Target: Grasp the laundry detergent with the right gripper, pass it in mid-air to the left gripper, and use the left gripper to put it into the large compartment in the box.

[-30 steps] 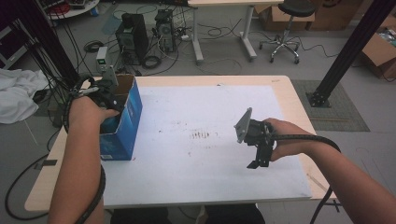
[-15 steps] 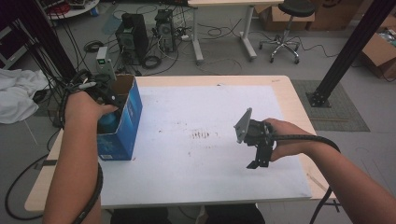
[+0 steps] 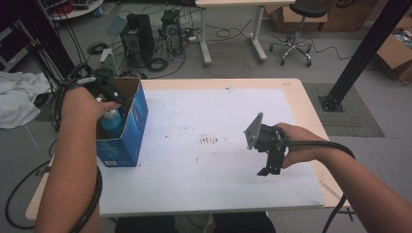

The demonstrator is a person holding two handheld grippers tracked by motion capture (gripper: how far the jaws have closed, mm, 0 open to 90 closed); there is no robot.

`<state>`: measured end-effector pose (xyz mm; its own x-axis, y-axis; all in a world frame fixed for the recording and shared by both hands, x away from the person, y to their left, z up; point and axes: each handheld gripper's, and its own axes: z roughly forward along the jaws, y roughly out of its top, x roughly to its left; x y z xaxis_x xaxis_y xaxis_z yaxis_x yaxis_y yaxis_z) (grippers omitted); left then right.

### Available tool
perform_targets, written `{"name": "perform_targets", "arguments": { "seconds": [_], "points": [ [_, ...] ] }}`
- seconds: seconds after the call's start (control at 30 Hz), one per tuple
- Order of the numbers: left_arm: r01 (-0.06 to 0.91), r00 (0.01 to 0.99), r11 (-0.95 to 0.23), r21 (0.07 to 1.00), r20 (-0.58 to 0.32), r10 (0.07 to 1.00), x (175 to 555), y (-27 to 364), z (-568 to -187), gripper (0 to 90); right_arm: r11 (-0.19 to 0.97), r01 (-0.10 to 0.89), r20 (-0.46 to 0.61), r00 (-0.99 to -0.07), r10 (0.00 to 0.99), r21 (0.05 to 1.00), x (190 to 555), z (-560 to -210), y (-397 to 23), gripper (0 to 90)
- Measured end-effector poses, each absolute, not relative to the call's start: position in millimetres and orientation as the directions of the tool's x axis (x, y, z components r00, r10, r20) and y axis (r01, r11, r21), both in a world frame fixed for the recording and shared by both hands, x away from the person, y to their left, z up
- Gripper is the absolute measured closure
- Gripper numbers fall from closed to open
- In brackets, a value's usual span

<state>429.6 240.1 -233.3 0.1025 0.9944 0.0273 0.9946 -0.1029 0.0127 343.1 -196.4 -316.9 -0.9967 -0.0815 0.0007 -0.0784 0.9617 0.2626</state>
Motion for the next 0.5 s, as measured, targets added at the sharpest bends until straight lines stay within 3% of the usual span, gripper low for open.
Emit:
{"name": "perform_targets", "arguments": {
  "seconds": [0.5],
  "points": [
    [0.984, 0.174, -0.175, 0.039, 0.035, 0.984, 420.7, 226.0, -200.5, 3.3, 0.961, -0.079, -0.004, -0.997, -0.081, 0.264, 339.5, -313.3, -196.0, 0.1]
  ]
}}
